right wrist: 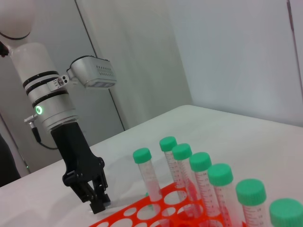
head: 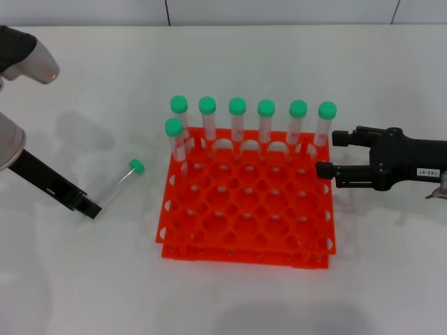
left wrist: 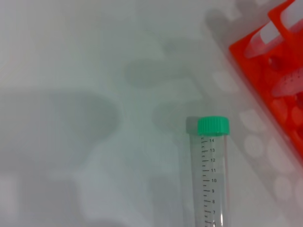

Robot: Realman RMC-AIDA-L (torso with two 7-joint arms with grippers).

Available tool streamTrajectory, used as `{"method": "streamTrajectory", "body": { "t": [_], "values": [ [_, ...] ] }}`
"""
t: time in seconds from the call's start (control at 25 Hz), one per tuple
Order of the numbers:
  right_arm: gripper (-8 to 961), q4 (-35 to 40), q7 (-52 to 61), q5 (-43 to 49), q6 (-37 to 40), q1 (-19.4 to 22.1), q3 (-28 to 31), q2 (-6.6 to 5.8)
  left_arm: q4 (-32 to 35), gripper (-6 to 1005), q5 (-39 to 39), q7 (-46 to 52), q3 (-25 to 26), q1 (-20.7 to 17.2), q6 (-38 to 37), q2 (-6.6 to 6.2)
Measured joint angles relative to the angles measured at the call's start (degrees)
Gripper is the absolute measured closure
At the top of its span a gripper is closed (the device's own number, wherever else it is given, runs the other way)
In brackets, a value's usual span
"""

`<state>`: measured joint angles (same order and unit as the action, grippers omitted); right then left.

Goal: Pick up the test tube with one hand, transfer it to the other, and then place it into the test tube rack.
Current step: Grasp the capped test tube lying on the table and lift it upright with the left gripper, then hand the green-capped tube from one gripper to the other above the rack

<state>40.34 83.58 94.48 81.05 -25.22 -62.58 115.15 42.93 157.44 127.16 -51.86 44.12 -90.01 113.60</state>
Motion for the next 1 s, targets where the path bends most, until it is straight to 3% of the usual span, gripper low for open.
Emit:
{"method": "streamTrajectory", "body": {
  "t": [0.32, 0.6, 1.0],
  "values": [
    [123, 0.0, 0.0, -0.1, -0.1, 0.0, 0.1, 0.03, 0.5, 807, -2.3, -0.4, 0.7, -0.3, 0.9, -0.53],
    [123, 0.1, 0.0, -0.1, -0.2, 0.0, 0.4, -0.02, 4.8, 808, -6.7, -2.7, 7.1, -2.0, 1.2, -1.11],
    [124, 0.0, 0.0, -0.1, -0.2, 0.0, 0.9, -0.02, 12.5, 808, -22.8, -6.1, 12.9, -8.0, 1.4, -2.43]
  ]
}}
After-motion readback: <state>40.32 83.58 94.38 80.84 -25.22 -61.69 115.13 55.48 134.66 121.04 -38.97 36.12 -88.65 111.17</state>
